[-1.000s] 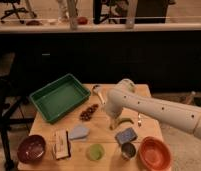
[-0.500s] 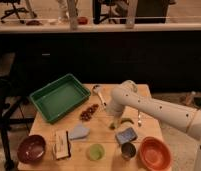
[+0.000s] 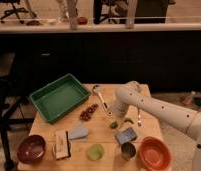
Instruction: Place pepper in tray
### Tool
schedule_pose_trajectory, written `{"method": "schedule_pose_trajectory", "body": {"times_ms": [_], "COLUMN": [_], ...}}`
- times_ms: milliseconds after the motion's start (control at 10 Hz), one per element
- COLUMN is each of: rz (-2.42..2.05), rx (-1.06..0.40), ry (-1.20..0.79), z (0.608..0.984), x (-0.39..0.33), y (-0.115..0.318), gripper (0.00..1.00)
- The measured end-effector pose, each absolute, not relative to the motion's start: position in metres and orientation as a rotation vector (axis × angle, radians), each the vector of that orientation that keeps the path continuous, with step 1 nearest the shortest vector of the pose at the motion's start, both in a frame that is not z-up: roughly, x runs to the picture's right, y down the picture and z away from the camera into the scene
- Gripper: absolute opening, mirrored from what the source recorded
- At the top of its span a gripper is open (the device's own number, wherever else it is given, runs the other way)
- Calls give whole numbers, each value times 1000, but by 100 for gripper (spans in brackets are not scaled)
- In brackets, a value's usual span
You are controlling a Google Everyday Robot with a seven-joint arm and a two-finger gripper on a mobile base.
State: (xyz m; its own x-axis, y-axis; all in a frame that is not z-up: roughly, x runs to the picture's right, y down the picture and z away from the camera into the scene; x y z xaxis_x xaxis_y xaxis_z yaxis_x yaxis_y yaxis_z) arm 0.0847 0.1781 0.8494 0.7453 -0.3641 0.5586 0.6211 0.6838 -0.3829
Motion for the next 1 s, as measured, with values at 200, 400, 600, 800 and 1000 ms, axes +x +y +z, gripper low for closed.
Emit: {"method": "schedule_pose_trajectory", "body": {"times_ms": [200, 400, 600, 800, 1000], "rz": [-577, -577, -577, -577, -569], "rx": [-593, -593, -593, -592, -593], "ry": [-469, -469, -469, -469, -470], "z": [850, 849, 849, 849, 850], "x": [84, 83, 83, 84, 84], "y": [178, 178, 178, 178, 179], "gripper": [80, 80, 80, 80, 80]}}
